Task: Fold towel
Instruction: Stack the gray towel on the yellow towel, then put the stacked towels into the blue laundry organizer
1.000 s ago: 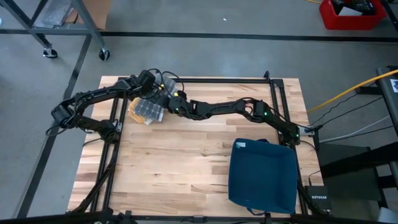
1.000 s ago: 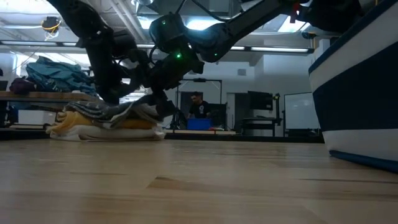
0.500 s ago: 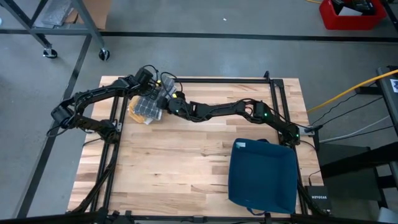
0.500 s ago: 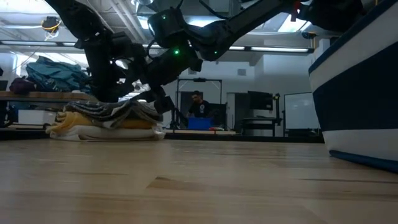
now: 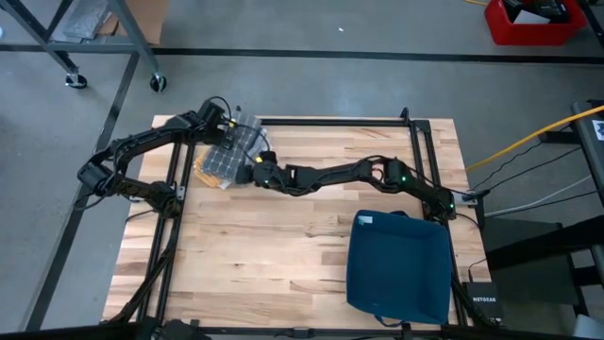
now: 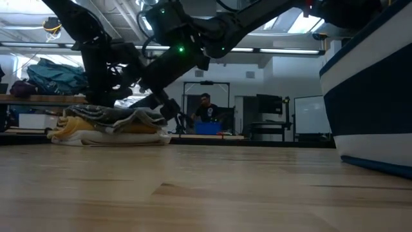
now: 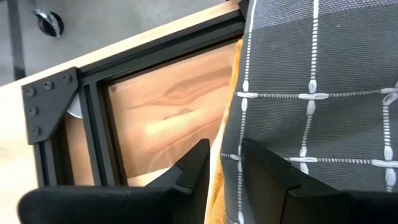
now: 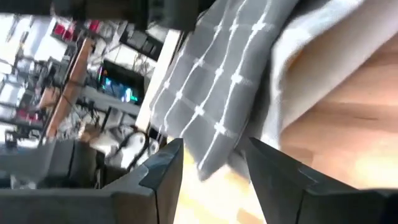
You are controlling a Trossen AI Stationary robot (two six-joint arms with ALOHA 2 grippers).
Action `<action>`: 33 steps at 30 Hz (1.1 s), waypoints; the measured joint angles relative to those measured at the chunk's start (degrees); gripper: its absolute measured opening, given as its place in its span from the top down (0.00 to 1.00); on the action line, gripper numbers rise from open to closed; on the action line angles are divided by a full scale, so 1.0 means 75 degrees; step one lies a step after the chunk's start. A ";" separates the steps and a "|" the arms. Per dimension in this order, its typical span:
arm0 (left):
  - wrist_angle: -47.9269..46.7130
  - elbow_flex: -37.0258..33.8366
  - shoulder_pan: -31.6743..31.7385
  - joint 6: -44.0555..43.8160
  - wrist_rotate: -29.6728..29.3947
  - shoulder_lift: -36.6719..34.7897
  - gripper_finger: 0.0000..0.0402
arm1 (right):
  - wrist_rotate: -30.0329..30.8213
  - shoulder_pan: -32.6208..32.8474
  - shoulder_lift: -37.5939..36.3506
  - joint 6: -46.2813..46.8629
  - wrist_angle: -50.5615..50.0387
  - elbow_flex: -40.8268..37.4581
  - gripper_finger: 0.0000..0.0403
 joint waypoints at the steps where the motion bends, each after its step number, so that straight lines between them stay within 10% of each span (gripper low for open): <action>1: -0.0003 0.0000 0.0018 -0.0015 0.0055 0.0000 0.80 | -0.0009 0.0046 0.0000 -0.0171 0.0035 0.0000 0.56; 19: -0.0095 0.0000 0.0018 -0.0416 0.0127 -0.0024 0.80 | -0.0009 0.0414 -0.1098 -0.4113 0.0067 0.0009 0.56; 33: 0.0164 0.0000 0.0120 -0.1163 0.0258 -0.0780 0.80 | -0.0315 0.0415 -0.1145 -0.4320 -0.0875 0.0003 0.56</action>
